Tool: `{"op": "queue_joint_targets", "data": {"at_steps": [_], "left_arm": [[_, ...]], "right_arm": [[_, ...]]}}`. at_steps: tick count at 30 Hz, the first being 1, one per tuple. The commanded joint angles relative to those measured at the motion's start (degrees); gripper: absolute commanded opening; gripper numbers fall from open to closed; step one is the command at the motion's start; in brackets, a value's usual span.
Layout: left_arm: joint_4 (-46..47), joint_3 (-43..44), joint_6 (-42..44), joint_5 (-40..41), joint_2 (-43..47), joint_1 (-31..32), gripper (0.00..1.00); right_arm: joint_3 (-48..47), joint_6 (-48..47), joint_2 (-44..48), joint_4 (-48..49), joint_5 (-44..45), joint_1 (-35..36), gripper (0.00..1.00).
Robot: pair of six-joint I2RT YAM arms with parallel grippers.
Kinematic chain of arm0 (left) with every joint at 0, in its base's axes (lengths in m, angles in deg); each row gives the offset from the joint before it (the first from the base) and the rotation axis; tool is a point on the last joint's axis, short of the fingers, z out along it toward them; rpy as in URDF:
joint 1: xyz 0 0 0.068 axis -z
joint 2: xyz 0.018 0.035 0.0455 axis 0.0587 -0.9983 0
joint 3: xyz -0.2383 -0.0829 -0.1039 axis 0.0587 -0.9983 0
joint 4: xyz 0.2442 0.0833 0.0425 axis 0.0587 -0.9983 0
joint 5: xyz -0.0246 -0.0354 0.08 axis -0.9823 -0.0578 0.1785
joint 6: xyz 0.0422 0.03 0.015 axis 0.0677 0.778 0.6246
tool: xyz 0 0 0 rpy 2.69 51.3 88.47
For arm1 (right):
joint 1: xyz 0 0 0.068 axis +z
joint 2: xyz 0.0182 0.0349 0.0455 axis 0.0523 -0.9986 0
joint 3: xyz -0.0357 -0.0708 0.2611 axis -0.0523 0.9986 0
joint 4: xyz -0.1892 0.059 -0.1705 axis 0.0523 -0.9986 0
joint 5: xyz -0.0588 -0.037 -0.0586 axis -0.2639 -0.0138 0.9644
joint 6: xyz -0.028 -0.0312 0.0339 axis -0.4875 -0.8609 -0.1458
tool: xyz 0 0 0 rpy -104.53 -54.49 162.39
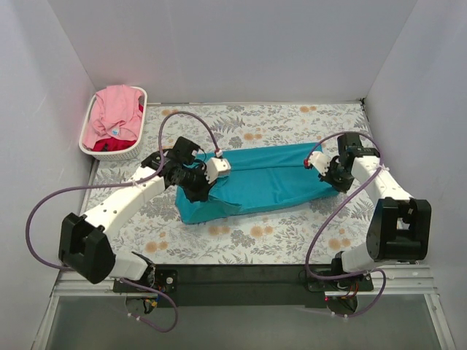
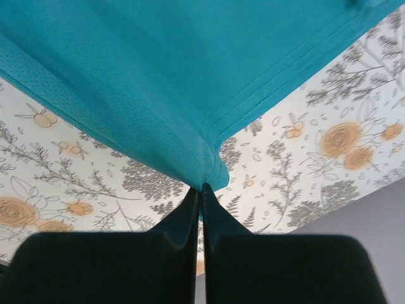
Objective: Fold and stack the t-shirts
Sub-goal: Fold the tshirt
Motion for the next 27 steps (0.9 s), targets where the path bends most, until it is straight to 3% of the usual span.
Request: {"op": "queue_joint_targets", "data": {"at_steps": [1,7,27], "left_arm": [[1.88,5.39,2.48,-0.69,-3.55,-4.66,0.0],[4.43,11.55,4.58,1.07,-9.18,-7.39,0.0],[12.08,17.17,6.78,2.57,-20.17,-13.2,0.0]], "right_arm": [[-6.18,-2.6,-3.18,-2.25,-1.36,-0.14,0.01],[-11.91,-2.68,-8.9,-2.34,-1.36,-0.23,0.01],[-25.71,-1.99,-22.62,-2.08,-1.01,0.12,0.01]]}}
